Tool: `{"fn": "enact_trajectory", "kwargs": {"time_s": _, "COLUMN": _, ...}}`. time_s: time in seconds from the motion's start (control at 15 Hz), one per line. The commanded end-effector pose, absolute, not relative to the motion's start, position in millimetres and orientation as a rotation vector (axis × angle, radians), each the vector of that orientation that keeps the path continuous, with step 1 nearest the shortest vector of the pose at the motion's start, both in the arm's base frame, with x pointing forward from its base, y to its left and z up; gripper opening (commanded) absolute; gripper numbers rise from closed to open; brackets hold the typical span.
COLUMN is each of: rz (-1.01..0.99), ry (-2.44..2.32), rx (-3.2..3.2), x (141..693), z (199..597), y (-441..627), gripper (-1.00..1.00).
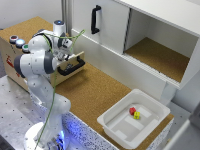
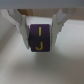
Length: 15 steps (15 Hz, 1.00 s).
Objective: Place the purple block on top of the drawer
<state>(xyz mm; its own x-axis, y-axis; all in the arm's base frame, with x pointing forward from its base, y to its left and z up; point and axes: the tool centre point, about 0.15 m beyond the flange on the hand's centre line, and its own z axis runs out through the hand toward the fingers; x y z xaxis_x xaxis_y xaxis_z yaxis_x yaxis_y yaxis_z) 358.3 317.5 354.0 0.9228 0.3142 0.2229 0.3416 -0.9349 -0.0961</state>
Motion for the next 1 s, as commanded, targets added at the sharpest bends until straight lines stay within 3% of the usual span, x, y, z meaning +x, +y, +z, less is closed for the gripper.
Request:
{"fn": "enact_trajectory", "kwargs": {"time_s": 0.0, "rz": -0.491, "ry": -0.681, "rx": -2.899, "x": 357.2, "z": 442.3, "y": 346.9, "gripper": -1.00}}
{"fn": "enact_trajectory", "kwargs": {"time_s": 0.33, "rz": -0.437, "ry": -1.057, "rx": -2.825, "x": 354.9, "z": 494.3, "y": 401.0, "gripper": -1.00}}
{"fn": "enact_trajectory", "kwargs": {"time_s": 0.93, "rz": -0.010, "ry": -1.905, "rx": -2.526, "x": 344.6, "z": 469.5, "y": 475.3, "gripper": -1.00}}
